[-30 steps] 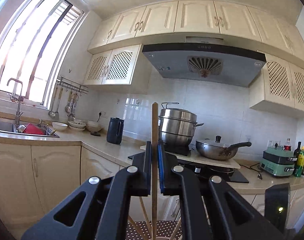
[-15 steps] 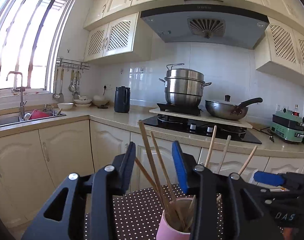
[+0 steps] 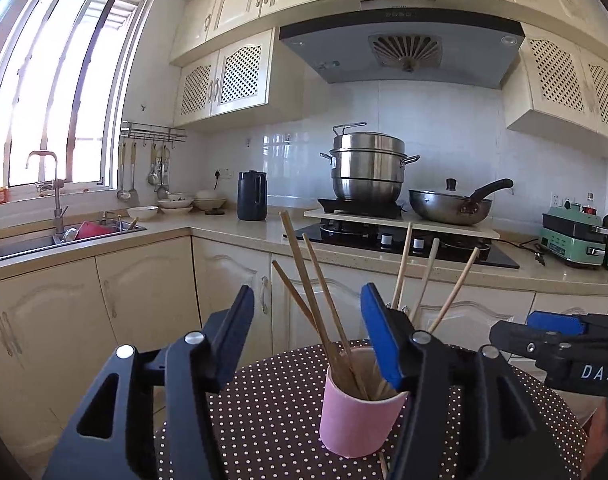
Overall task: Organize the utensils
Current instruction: 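Withdraw both tools from the cup back over the chopstick bundle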
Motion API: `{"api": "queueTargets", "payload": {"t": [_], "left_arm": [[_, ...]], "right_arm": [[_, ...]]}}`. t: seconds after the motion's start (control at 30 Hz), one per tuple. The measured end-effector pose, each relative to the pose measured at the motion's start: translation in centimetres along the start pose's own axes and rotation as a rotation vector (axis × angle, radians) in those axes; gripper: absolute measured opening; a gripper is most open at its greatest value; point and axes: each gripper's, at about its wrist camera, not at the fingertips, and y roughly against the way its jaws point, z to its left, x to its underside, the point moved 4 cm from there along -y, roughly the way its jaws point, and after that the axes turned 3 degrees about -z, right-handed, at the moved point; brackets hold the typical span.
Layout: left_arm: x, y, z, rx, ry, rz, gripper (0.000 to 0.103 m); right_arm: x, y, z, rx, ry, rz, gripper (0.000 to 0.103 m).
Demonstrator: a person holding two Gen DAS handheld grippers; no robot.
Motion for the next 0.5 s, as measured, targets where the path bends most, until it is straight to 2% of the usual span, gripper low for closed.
{"api": "queueTargets", "payload": {"t": [0.3, 0.5], "left_arm": [[3.7, 2.5, -1.1, 0.028, -0.039, 0.08, 0.058], [6.4, 3.2, -0.6, 0.046, 0.005, 0.174, 0.058]], "right_arm": [[4.3, 0.8, -0.7, 0.011, -0.019, 0.07, 0.072], [7.9, 0.2, -1.2, 0.023, -0.04, 0.145, 0.072]]}}
